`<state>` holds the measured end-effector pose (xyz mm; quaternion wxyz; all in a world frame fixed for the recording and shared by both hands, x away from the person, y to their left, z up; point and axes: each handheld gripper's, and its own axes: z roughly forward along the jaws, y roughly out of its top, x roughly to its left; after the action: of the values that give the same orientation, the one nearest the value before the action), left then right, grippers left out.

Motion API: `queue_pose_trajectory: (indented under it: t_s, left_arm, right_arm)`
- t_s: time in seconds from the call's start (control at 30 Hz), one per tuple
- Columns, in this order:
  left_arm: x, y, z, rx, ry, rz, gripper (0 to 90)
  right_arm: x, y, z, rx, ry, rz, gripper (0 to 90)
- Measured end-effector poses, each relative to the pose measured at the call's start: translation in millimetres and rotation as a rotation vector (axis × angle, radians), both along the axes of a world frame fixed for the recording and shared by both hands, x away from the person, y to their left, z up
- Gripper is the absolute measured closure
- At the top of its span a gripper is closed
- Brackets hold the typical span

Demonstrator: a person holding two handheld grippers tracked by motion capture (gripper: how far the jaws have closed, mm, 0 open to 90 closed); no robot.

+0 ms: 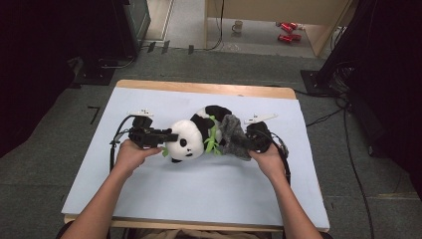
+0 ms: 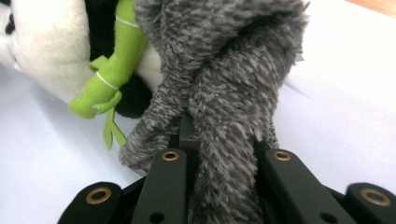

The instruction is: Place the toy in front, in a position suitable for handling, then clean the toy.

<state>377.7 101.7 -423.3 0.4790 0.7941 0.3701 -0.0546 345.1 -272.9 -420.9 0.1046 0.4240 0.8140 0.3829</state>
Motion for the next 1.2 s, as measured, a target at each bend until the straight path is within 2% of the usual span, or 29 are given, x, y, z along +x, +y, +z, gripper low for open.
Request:
queue_pose_trajectory:
  t_s: [0.17,0.37,0.63,0.87,0.93,1.07,1.2]
  left_arm:
    - [-0.4,-0.5,0.1,0.001,-0.003,0.002,64.2]
    - [-1.5,-0.9,0.8,0.008,-0.004,0.003,64.2]
    - [0.0,-1.3,1.8,0.008,0.008,0.005,63.7]
    - [-1.2,-3.4,4.5,0.029,-0.002,-0.003,63.7]
    - [-1.3,-3.0,4.4,0.030,-0.003,-0.004,63.7]
    - [-0.1,-4.4,5.5,0.028,-0.005,-0.005,63.7]
    - [2.2,-7.7,10.9,0.042,-0.011,-0.014,63.6]
  right_arm:
    - [0.7,-5.6,2.5,0.034,0.015,-0.011,77.7]
    - [-4.8,0.5,14.4,0.067,-0.006,0.019,77.8]
    - [-15.6,28.2,38.7,0.077,-0.058,0.092,77.8]
    - [-17.8,57.4,43.8,0.064,-0.076,0.155,77.8]
    - [-18.1,59.2,43.6,0.061,-0.077,0.161,77.8]
    - [-21.9,55.5,50.4,0.101,-0.079,0.170,77.8]
    - [-28.1,68.7,56.9,0.099,-0.095,0.208,77.9]
